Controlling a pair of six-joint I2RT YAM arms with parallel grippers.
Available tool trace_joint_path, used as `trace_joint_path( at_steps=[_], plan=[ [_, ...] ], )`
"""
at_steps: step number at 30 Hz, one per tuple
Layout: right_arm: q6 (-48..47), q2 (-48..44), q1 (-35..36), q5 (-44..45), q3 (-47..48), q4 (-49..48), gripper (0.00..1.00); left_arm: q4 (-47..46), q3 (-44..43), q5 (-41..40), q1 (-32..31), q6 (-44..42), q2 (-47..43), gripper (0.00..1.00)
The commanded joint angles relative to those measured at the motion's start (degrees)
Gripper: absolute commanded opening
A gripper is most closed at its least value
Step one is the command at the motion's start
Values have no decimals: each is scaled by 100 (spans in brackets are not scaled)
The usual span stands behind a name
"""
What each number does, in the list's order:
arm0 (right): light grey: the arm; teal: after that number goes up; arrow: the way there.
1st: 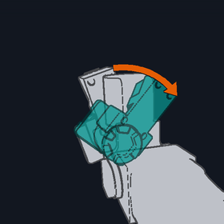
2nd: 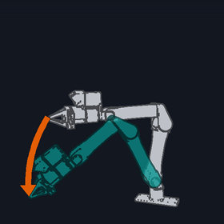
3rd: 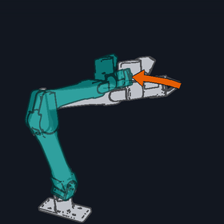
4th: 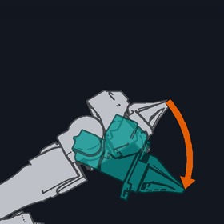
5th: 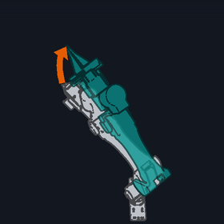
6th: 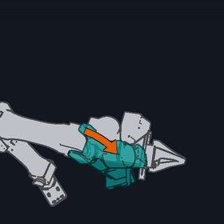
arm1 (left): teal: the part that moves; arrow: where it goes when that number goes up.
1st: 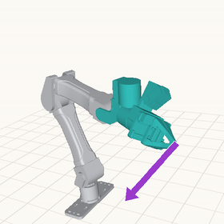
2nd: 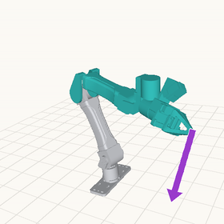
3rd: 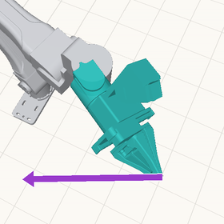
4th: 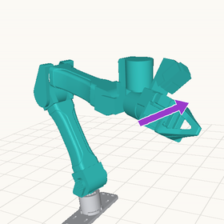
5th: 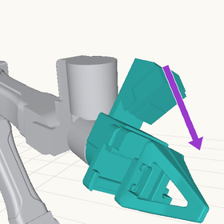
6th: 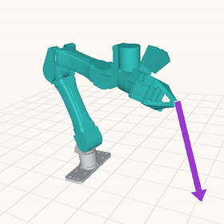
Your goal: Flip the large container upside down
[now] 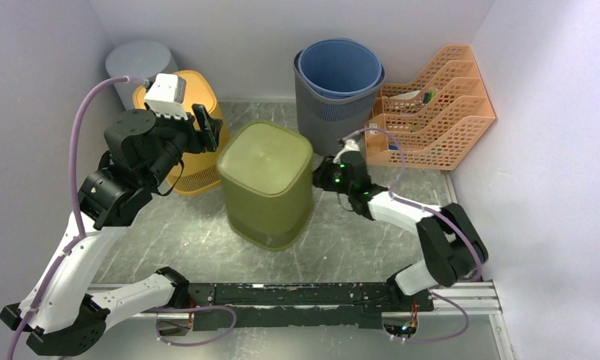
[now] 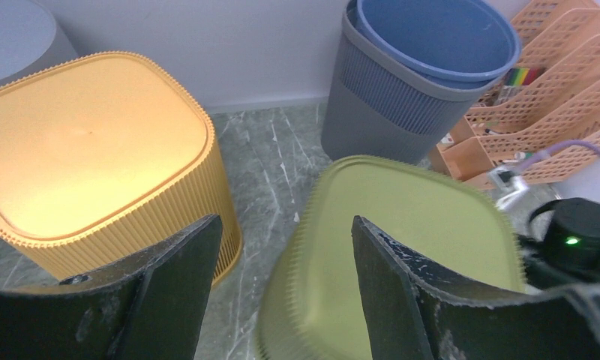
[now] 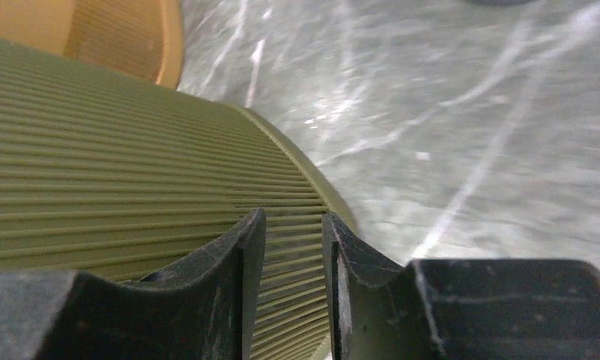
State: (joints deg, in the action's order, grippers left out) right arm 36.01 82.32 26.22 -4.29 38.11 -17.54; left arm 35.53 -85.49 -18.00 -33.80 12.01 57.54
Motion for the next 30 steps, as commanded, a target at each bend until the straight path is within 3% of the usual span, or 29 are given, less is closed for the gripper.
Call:
trace_joint_path(
  at_steps=[1, 11, 17, 24, 30],
  plan=[
    [239, 763, 928, 432, 549, -285, 33, -99, -187, 433, 14, -69, -73, 76],
    [555, 3132, 2824, 279, 3059, -366, 33, -85, -23, 386, 14, -119, -273, 76],
    [691, 4131, 3322, -6, 4226, -483, 33, -28, 33, 415, 18, -127, -299, 76],
    [415, 4213, 3426, -716, 4357, -1038, 32, -100, 221, 338, 18, -152, -328, 76],
    [262, 3439, 3262, 52, 3438, -1224, 33, -205, 383, 386, 14, -146, -335, 76]
  ],
)
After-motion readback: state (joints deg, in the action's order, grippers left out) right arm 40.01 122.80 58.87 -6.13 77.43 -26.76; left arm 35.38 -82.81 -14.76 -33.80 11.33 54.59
